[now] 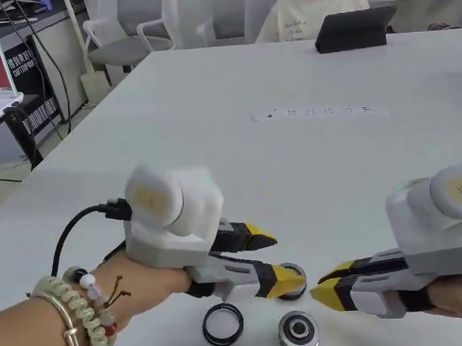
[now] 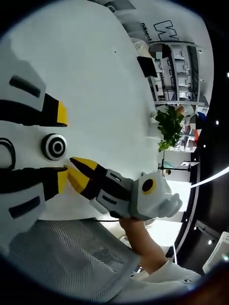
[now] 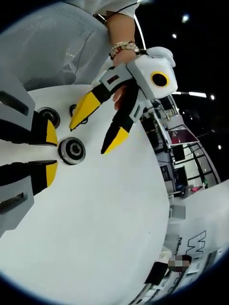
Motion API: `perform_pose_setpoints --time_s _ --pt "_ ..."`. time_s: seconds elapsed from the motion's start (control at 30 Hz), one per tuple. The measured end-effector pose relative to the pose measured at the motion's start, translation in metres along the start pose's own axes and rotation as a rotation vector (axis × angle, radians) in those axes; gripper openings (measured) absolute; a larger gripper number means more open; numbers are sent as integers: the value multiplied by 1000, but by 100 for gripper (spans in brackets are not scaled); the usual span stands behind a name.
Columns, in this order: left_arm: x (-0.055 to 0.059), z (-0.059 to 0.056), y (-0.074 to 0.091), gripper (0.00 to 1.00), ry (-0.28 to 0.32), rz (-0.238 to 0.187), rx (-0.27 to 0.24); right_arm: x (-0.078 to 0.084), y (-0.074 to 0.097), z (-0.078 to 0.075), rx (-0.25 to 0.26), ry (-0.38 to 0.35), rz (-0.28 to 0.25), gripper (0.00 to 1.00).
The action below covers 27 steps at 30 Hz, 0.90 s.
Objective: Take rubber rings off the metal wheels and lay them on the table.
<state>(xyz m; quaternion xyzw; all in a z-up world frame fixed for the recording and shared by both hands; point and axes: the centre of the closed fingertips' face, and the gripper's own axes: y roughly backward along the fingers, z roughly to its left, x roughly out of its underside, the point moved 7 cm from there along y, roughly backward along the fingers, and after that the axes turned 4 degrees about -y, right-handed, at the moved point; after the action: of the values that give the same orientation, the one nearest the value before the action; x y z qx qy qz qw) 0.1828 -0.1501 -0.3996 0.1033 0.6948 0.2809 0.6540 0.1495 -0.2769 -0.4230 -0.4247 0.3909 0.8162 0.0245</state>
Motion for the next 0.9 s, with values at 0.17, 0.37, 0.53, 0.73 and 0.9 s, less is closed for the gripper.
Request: perform_pose_setpoints --time_s 0.17,0.37,0.53,0.73,0.9 --pt "5 -3 -6 18 2 20 4 -2 -4 1 -14 3 -12 11" --pt "12 -3 -12 14 -12 76 -16 -2 -7 0 -17 24 -6 12" --pt "11 -2 -13 12 -20 69 -18 -1 -8 -1 -22 29 -1 14" --pt "12 -3 -14 11 -71 75 -28 -1 -13 -1 -22 61 7 17" --pt "11 -4 -14 10 -71 72 -24 -2 -16 -1 -17 99 11 19"
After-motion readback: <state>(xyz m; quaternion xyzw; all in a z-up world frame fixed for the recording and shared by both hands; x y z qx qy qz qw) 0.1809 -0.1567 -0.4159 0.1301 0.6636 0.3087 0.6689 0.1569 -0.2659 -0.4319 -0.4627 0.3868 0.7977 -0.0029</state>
